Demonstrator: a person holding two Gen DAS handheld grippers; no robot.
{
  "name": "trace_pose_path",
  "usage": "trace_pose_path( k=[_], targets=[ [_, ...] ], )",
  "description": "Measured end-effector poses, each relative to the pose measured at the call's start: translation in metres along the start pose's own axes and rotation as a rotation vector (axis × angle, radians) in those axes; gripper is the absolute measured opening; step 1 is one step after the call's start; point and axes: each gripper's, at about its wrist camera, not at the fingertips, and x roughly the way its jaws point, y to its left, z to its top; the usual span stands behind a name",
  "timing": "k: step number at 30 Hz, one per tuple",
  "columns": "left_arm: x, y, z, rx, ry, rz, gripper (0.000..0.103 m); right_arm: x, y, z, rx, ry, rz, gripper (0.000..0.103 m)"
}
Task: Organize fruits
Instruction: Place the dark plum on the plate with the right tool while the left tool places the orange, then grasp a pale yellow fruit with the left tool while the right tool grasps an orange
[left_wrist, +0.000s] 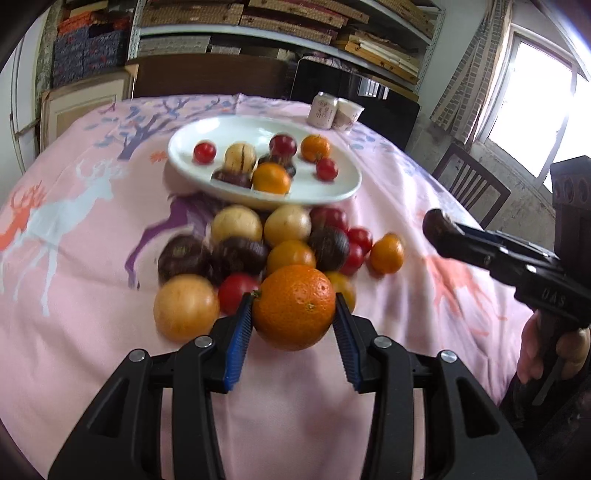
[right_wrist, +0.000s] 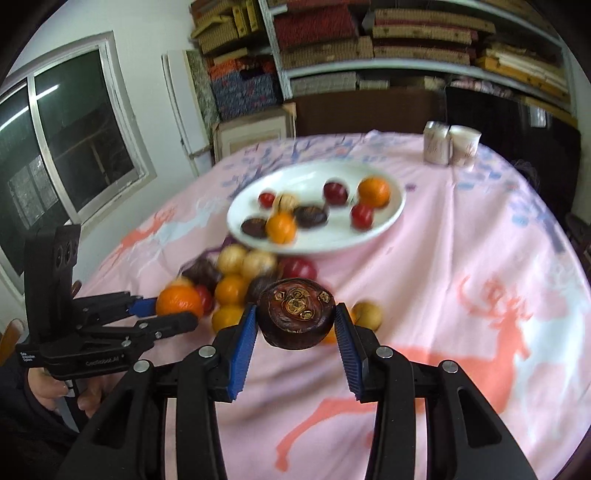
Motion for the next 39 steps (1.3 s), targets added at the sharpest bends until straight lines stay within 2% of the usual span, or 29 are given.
trace_pose_path(
  k=[4, 7, 11, 15, 16, 17, 18, 19, 21, 24, 28, 31, 34, 39],
  targets=[
    [0.010, -0.022, 0.041, 0.056, -0.033, -0.019, 0.042, -0.006, -0.025, 0.030, 0.009, -0.092, -0.037, 0.043],
    [0.038, -0.027, 0.068, 0.048, -0.011, -0.030, 0.042, 0.006, -0.043, 0.051, 0.017, -0.114, -0.053, 0.043],
    [0.077, -0.029, 0.099, 0.009, 0.008, -0.033, 0.042, 0.039, -0.058, 0.077, 0.004, -0.109, -0.058, 0.043],
    [0.107, -0.028, 0.113, -0.001, 0.033, -0.007, 0.042, 0.076, -0.071, 0.095, 0.040, -0.067, -0.018, 0.044],
    [0.113, -0.026, 0.114, -0.013, 0.044, -0.006, 0.044, 0.083, -0.070, 0.096, 0.043, -0.063, -0.004, 0.045],
    [0.116, -0.024, 0.114, -0.023, 0.046, -0.004, 0.052, 0.088, -0.069, 0.098, 0.041, -0.065, 0.004, 0.046],
    [0.116, -0.022, 0.114, -0.031, 0.038, -0.014, 0.055, 0.089, -0.067, 0.098, 0.037, -0.071, 0.003, 0.052],
    [0.114, -0.021, 0.113, -0.028, 0.034, -0.015, 0.056, 0.088, -0.066, 0.097, 0.034, -0.081, 0.002, 0.055],
    [0.106, -0.022, 0.112, -0.016, 0.011, 0.008, 0.070, 0.084, -0.063, 0.093, 0.033, -0.093, 0.001, 0.056],
    [0.082, -0.024, 0.104, 0.008, -0.045, 0.018, 0.073, 0.070, -0.064, 0.084, 0.062, -0.103, -0.007, 0.056],
    [0.044, -0.020, 0.083, 0.029, -0.076, 0.010, 0.077, 0.049, -0.065, 0.058, 0.094, -0.094, -0.016, 0.063],
    [0.017, -0.014, 0.055, 0.059, -0.063, 0.039, 0.077, 0.036, -0.061, 0.034, 0.104, -0.070, -0.034, 0.063],
    [-0.004, -0.005, 0.025, 0.103, -0.048, 0.113, 0.077, 0.025, -0.052, 0.012, 0.088, -0.055, -0.038, 0.065],
    [-0.008, 0.018, -0.008, 0.077, 0.028, 0.168, 0.077, 0.019, -0.028, -0.012, 0.022, -0.014, -0.060, 0.065]
  ],
)
